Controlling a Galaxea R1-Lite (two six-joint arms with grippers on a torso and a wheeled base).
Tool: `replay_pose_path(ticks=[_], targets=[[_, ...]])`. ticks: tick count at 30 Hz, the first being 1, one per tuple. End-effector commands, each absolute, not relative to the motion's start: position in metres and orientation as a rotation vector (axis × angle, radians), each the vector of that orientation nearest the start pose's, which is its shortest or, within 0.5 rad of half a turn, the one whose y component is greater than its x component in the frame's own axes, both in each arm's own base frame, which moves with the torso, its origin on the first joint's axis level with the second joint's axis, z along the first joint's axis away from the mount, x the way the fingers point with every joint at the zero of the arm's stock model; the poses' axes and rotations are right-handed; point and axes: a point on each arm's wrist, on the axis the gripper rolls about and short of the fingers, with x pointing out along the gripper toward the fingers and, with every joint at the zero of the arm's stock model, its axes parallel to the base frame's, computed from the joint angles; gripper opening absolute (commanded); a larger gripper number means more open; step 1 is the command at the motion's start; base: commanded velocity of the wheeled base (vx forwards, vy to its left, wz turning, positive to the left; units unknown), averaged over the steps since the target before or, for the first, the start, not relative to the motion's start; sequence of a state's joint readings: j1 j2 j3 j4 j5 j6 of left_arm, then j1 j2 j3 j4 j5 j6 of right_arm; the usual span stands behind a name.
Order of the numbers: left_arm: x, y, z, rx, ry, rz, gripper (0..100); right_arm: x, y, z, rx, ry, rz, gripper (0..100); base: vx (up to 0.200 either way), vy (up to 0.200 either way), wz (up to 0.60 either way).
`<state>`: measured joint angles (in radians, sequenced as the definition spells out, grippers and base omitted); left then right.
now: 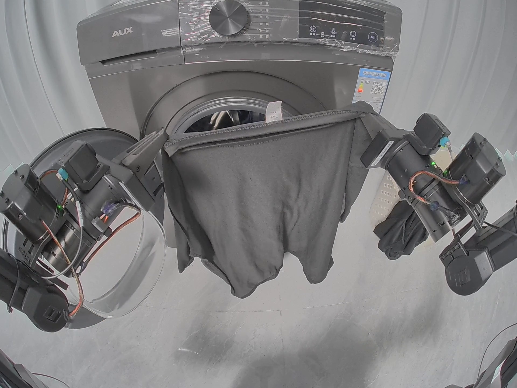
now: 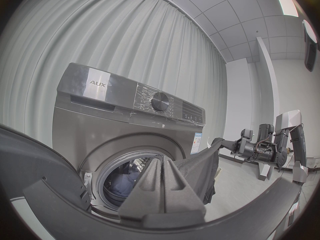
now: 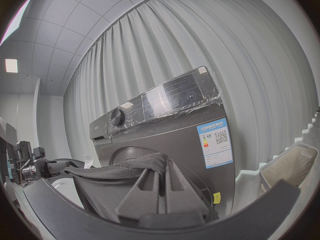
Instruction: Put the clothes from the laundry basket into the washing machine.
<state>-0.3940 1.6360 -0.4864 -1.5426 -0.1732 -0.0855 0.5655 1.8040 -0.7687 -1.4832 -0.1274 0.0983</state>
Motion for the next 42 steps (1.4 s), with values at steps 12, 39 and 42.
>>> replay_pose_path(ticks=[12,39,42], targets=[[0.234,-0.101,0.208,-0.125,-0.365,-0.578,0,0.268,0.167,0.221,0.245,-0.393,0.452,0,0.000,0.000,0.00],[0.273,-0.164,0.184,-0.164,-0.301,-0.711,0,0.293,0.223,0.081,0.143,0.010,0.549,0,0.000,0.000,0.00],[0.274,-0.164,0.184,-0.163,-0.303,-0.711,0,0.294,0.225,0.067,0.127,0.049,0.549,100,0.000,0.000,0.00]])
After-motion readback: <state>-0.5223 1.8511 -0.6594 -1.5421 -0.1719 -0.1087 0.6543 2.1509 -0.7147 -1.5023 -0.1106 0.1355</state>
